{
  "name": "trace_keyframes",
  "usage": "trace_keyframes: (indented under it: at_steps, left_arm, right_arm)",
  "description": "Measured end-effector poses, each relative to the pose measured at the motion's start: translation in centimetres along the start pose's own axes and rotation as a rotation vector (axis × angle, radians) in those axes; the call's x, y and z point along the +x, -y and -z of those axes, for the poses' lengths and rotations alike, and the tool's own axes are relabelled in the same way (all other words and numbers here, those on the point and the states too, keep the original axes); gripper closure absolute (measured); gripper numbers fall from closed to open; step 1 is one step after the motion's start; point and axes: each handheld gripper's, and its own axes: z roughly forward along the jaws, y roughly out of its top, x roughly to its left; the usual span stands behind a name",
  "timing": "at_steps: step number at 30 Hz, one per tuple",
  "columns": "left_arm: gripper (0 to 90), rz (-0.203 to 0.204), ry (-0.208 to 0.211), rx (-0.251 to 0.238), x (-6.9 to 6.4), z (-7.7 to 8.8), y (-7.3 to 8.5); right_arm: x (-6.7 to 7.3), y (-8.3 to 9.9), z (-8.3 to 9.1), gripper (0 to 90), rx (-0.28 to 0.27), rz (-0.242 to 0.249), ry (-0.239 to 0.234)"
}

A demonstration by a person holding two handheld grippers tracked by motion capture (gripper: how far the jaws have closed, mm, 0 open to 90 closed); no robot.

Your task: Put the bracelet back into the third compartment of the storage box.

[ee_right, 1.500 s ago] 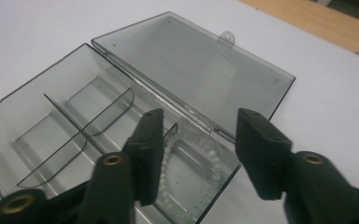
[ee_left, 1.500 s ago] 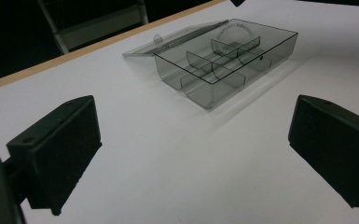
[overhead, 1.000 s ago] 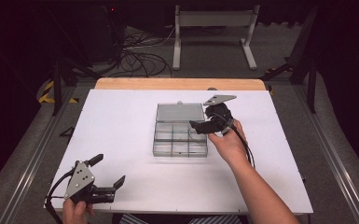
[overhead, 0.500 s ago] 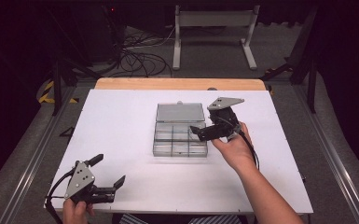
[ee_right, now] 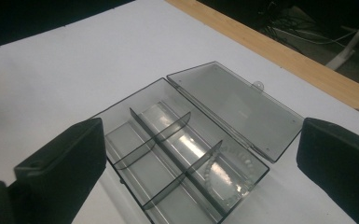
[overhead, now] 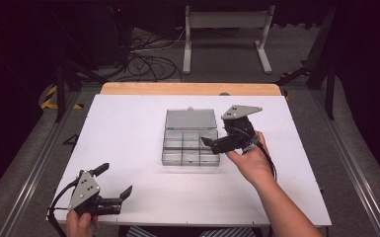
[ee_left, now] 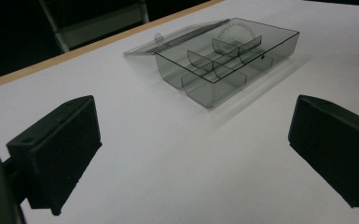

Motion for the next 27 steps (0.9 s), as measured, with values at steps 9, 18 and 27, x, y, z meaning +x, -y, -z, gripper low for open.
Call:
trace_keyframes:
  at_steps: [9, 18, 27]
  left_arm:
    - [2.9, 0.001, -0.001, 0.0, 0.0, 0.0, 0.0]
    - [2.9, 0.0, -0.001, 0.001, -0.1, 0.0, 0.0]
    - [2.9, -0.001, -0.004, 0.001, -0.1, 0.0, 0.0]
  right_arm:
    - [0.2, 0.7, 2.2, 1.0, -0.081, 0.032, -0.034]
    - [0.3, 2.3, 4.6, 0.8, -0.112, 0.044, -0.036]
    - [-0.3, 4.6, 6.0, 0.0, -0.153, 0.042, -0.059]
